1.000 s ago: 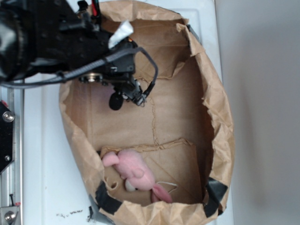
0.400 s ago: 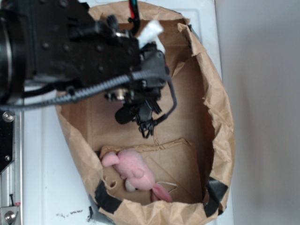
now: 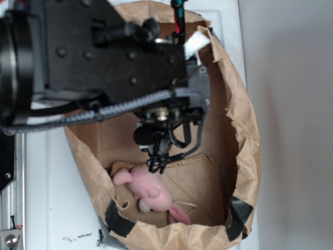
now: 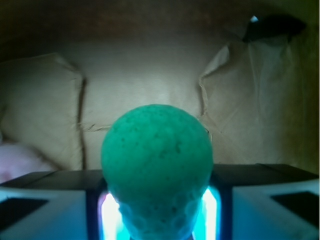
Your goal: Grab the green ball.
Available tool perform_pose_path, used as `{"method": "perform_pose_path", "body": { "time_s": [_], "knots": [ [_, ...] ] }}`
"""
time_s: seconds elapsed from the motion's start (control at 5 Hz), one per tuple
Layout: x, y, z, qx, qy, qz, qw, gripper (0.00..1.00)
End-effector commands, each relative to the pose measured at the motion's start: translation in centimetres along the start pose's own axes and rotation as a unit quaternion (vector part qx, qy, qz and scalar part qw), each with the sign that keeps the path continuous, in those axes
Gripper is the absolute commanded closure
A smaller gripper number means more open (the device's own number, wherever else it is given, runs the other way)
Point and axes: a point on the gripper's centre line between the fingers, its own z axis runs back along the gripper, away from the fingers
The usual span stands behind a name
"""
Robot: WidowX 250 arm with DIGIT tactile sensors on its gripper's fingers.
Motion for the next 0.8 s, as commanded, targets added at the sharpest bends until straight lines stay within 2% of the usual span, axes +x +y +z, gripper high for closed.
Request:
{"method": "perform_pose_path", "body": {
  "time_s": [0.0,0.2,0.4,0.6],
  "knots": [
    [0.5,1.4,5.3,-0.002,-0.038,-0.016,0.999,1.0],
    [-0.1,1.9,5.8,-0.01,-0.062,0.01,0.998,1.0],
    [-0.2,2.1,6.2,-0.025,-0.063,0.03,0.997,1.0],
    [0.0,2.2,6.6,-0.028,-0.071,0.05,0.996,1.0]
  ]
}}
